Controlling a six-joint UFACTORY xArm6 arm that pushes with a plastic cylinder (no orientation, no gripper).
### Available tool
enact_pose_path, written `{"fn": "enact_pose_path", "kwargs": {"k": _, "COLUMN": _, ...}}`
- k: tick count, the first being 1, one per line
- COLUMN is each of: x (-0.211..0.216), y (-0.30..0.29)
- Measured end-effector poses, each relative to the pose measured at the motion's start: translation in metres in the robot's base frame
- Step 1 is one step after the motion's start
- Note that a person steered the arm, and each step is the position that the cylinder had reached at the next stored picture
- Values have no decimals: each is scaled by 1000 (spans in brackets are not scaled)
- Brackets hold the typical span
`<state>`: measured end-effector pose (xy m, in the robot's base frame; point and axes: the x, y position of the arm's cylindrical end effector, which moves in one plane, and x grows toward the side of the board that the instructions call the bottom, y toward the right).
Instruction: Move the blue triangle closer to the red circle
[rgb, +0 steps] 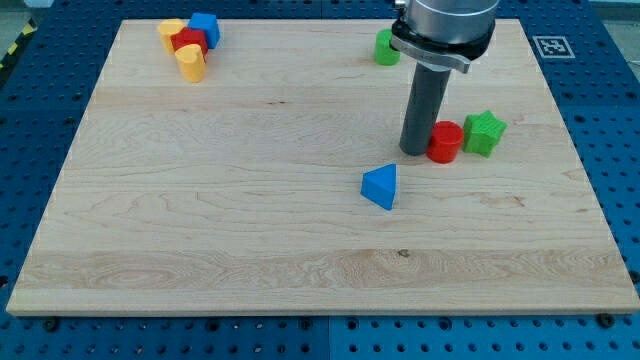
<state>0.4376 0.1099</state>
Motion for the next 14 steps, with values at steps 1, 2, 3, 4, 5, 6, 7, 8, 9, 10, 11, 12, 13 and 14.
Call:
{"fn": "enact_pose_path", "kwargs": {"k": 1, "x": 0, "y": 15}}
{"fn": "enact_pose_path", "kwargs": {"k": 2, "x": 0, "y": 16}}
{"fn": "enact_pose_path", "kwargs": {"k": 3, "x": 1, "y": -6}}
{"fn": "enact_pose_path", "kwargs": {"k": 4, "x": 11, "y": -89}}
{"fn": "enact_pose_path", "kwargs": {"k": 5, "x": 52, "y": -122}}
{"fn": "enact_pose_path", "kwargs": {"k": 6, "x": 99, "y": -92}}
{"fn": "enact_pose_path", "kwargs": {"k": 7, "x": 100, "y": -89}}
{"fn": "enact_pose_path", "kwargs": {"k": 8, "x": 80, "y": -70}}
{"fn": "enact_pose_path", "kwargs": {"k": 9, "x": 62, "y": -27}}
{"fn": "enact_pose_path", "kwargs": {"k": 10, "x": 48, "y": 19}}
{"fn": "enact_pose_path", "kwargs": {"k": 11, "x": 38, "y": 51}}
{"fn": "enact_pose_path", "kwargs": {"k": 12, "x": 36, "y": 59}}
{"fn": "enact_pose_path", "kwargs": {"k": 13, "x": 52, "y": 56}}
{"fn": "enact_pose_path", "kwargs": {"k": 14, "x": 56, "y": 42}}
